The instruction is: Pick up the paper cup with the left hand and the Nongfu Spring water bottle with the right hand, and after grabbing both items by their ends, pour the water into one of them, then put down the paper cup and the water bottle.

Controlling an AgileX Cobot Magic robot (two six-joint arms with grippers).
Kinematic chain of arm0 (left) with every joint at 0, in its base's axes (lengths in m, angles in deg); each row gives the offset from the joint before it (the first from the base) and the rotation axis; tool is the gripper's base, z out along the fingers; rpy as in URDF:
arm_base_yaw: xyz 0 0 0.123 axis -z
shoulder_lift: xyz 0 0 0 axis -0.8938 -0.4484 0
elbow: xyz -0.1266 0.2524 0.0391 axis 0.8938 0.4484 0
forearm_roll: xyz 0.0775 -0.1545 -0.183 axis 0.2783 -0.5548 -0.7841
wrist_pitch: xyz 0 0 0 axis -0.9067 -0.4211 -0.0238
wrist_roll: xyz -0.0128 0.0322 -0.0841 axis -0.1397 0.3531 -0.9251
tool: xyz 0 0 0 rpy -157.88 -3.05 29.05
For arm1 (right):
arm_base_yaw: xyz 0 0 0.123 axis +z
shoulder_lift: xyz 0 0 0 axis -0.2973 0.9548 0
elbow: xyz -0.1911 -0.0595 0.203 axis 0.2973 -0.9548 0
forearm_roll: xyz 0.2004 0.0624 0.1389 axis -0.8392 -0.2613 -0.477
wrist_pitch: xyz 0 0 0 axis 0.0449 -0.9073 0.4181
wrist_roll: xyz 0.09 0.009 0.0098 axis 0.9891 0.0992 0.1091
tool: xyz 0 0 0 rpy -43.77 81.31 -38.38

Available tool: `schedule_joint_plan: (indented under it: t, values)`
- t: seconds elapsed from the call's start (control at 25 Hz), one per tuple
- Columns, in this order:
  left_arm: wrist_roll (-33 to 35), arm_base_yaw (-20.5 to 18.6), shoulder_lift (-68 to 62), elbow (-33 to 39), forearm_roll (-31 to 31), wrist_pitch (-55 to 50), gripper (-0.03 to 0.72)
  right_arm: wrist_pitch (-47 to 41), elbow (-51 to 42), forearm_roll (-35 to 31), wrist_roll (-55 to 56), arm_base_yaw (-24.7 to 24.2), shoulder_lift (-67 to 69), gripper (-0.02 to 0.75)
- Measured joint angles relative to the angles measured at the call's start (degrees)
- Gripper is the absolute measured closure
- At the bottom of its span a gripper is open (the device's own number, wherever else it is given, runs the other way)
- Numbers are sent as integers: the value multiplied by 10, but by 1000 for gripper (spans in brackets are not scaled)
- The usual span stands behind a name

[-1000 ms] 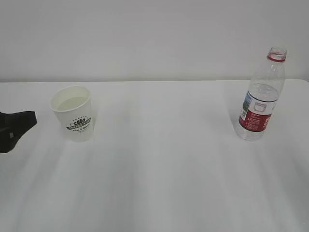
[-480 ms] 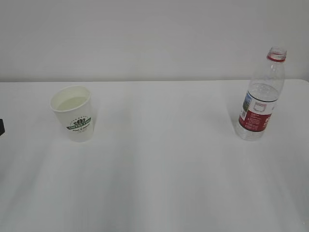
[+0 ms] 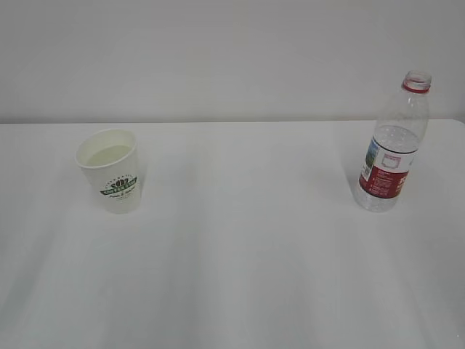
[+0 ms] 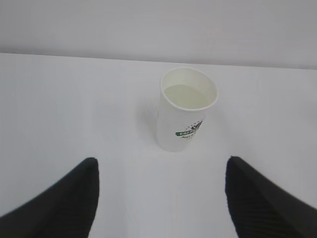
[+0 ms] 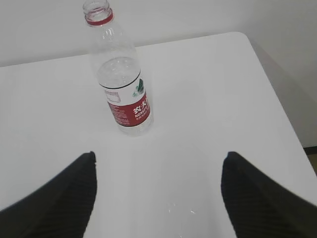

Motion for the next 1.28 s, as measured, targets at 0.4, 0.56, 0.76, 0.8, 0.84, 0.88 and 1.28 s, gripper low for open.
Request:
schedule_joint_plan:
  t: [0.4, 0.56, 0.76, 0.8, 0.84, 0.88, 1.28]
  values:
    - [0, 0, 118, -12, -23, -143, 109, -100, 64, 0, -8, 0, -63, 148]
    - [0, 0, 142, -39, -24, -213, 115, -127, 68, 0, -9, 0, -99, 148]
    - [0, 0, 150, -88, -25, -323, 141, -167, 68, -2, -9, 0, -141, 149]
    - [3, 0, 150, -97, -25, -342, 146, -174, 68, -2, -10, 0, -150, 149]
    - [13, 0, 150, -107, -26, -357, 149, -180, 68, -2, -10, 0, -159, 149]
    - [31, 0, 150, -116, -29, -369, 153, -186, 68, -2, -10, 0, -166, 149]
    - [173, 0, 153, -155, -105, -451, 165, -249, 70, -9, -39, 0, -214, 149]
